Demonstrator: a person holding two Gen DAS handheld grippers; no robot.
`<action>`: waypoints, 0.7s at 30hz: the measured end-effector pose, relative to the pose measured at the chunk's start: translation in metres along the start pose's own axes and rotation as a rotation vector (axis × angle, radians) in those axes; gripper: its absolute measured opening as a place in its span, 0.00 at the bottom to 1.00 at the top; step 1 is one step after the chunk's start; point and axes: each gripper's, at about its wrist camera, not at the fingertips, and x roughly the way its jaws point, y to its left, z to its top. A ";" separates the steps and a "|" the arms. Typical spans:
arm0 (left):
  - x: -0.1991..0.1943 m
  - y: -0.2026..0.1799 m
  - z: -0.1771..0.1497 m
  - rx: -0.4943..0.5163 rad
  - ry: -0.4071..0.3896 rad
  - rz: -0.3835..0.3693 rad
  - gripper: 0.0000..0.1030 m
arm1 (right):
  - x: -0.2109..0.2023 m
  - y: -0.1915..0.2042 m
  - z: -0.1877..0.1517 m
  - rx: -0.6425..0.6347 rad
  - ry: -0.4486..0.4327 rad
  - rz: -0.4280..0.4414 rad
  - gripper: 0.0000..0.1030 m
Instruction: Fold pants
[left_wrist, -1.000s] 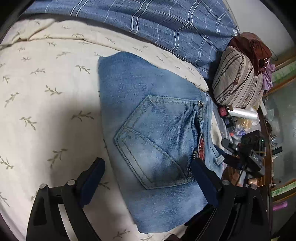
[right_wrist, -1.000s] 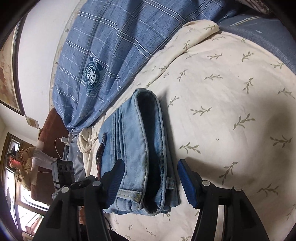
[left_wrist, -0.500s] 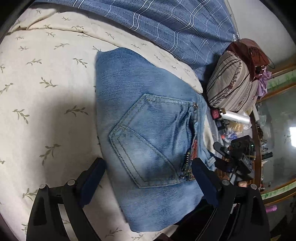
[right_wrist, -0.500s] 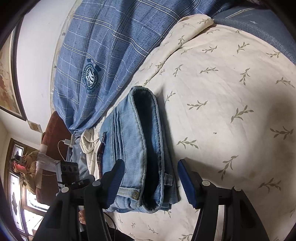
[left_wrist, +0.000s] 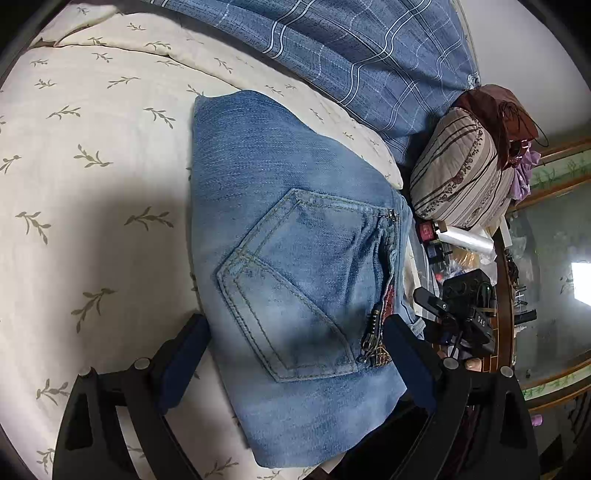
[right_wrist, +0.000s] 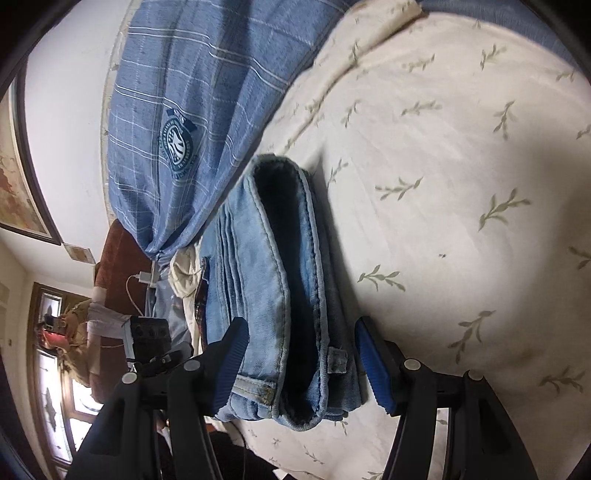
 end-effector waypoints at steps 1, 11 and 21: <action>0.001 -0.001 0.000 0.002 0.000 -0.001 0.94 | 0.003 0.000 0.001 0.001 0.012 0.009 0.63; 0.009 -0.003 0.010 -0.015 -0.015 -0.070 0.97 | 0.037 0.018 0.012 -0.067 0.093 0.073 0.73; 0.006 -0.022 0.009 0.087 -0.071 -0.036 0.97 | 0.036 0.062 -0.007 -0.245 0.014 0.002 0.60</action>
